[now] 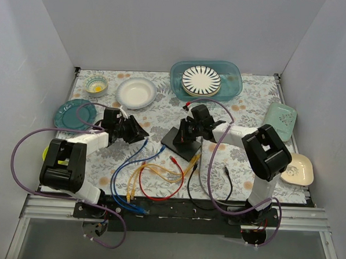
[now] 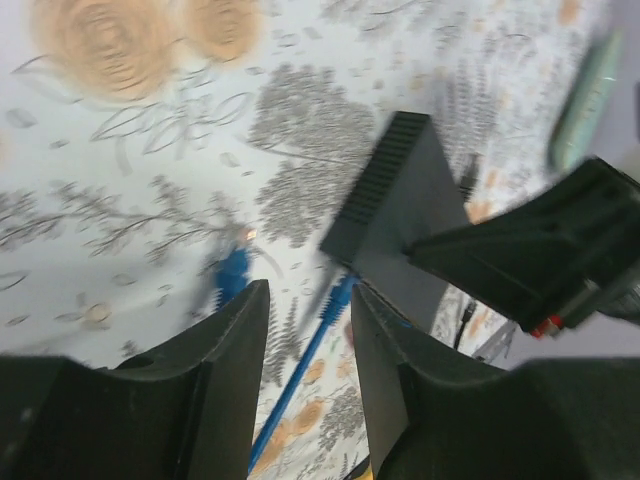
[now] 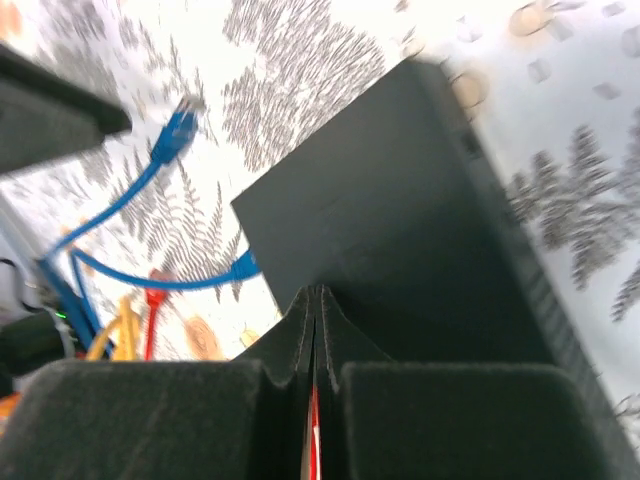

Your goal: Pull the plug from the switch port

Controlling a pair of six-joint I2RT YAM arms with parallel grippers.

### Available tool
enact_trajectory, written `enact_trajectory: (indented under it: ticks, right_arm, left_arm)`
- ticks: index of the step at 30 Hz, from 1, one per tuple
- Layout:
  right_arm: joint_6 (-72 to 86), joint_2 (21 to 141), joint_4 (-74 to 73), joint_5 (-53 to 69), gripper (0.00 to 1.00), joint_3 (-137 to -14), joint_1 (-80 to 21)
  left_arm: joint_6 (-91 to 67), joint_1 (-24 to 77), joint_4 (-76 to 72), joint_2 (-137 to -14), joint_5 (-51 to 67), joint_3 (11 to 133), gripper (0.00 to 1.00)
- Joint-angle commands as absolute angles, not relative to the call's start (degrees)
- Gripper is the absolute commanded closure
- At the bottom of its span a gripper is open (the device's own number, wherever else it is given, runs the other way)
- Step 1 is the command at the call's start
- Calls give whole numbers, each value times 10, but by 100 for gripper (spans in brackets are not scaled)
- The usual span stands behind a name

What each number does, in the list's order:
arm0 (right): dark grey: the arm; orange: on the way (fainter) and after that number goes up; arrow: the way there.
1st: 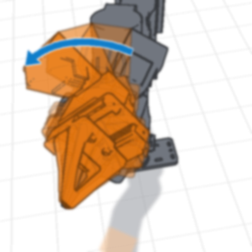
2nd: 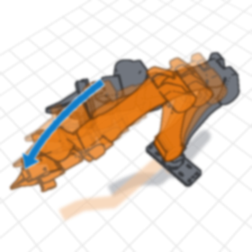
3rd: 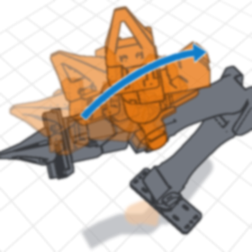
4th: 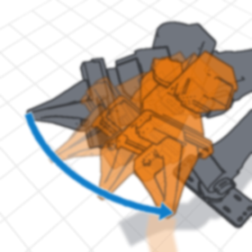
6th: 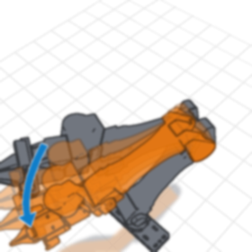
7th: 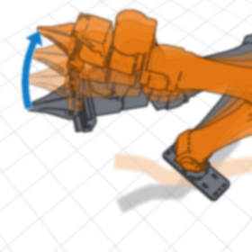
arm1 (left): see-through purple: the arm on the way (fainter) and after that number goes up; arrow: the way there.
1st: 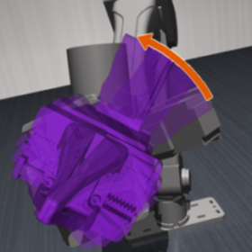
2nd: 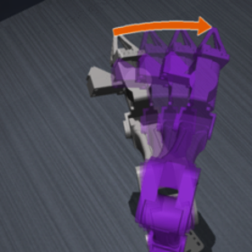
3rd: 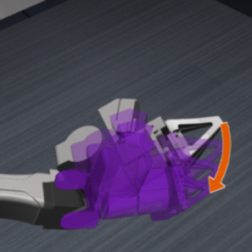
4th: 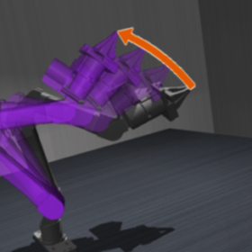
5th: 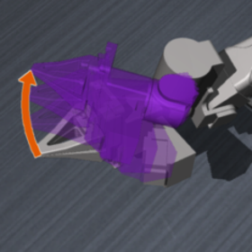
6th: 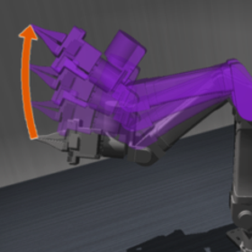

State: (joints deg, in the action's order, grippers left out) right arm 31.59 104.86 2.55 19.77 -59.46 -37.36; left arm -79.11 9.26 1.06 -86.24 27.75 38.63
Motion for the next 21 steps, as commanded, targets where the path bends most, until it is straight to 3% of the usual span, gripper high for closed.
enact_trajectory:
  ticks: [1, 9, 12, 21]
  right_arm:
    - [352, 1090, 58, 248, 99, -585, -348]
    - [357, 1109, 62, 260, 99, -584, -344]
    - [352, 1110, 58, 259, 99, -583, -343]
    - [345, 1110, 54, 258, 99, -583, -338]
  left_arm:
    - [-814, 100, -121, -831, 387, 363, 61]
    - [-770, 142, -133, -926, 493, 420, 63]
    - [-720, 192, -72, -963, 478, 452, 65]
    - [-715, 197, -39, -987, 420, 431, 63]
